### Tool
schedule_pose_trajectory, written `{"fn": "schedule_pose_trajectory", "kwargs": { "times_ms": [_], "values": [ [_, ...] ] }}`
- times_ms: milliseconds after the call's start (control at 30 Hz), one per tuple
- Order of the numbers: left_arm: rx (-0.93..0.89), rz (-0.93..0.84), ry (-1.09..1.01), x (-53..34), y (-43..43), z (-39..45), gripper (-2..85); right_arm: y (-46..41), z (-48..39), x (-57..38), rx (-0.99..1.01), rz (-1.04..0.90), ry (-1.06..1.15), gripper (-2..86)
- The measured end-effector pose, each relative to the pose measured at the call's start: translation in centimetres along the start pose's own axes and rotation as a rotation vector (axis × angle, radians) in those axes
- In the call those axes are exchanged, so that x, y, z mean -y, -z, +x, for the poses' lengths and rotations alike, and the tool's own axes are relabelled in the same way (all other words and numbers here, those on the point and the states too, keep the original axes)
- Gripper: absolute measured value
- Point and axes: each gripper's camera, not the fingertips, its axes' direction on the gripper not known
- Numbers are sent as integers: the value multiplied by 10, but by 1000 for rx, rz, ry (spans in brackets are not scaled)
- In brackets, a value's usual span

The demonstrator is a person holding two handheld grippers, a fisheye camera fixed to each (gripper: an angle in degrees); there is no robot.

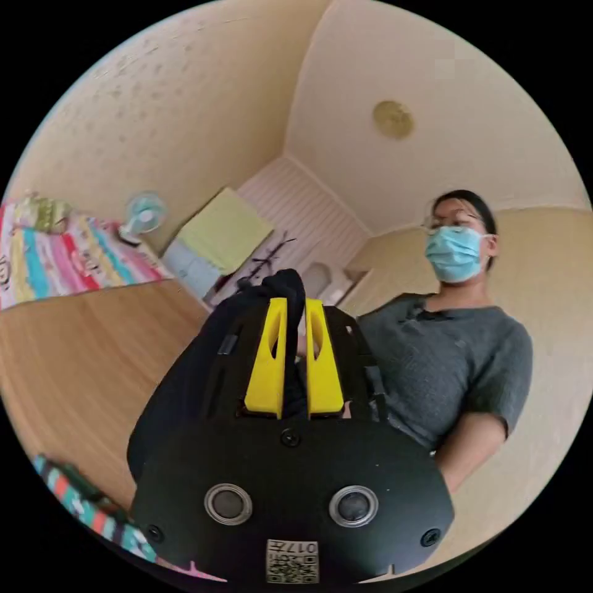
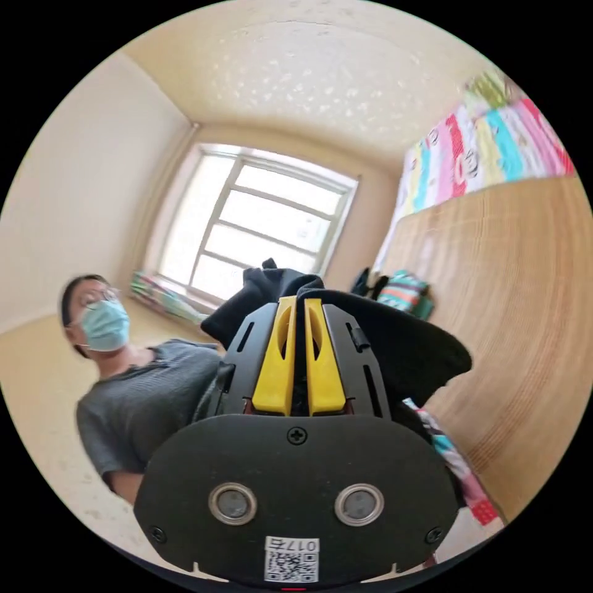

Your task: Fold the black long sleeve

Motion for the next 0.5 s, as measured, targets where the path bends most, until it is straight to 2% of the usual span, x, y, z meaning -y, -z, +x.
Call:
{"fn": "schedule_pose_trajectory", "kwargs": {
  "times_ms": [33,100,200,267,367,500],
  "values": [
    [103,-21,53,-3,-3,0,102,-6,-22,0,-120,12,49,17],
    [511,-67,210,-14,-20,6,155,-19,-52,1,-268,35,108,15],
    [752,-27,181,-23,-54,36,160,-49,-96,0,-473,47,208,11],
    [691,-37,120,-22,-88,48,161,-75,-117,-3,-592,28,256,10],
    [489,-180,70,-16,-166,55,174,-113,-145,-14,-719,30,317,8],
    [467,-325,-23,-16,-270,78,189,-148,-171,-23,-767,37,355,7]
  ]
}}
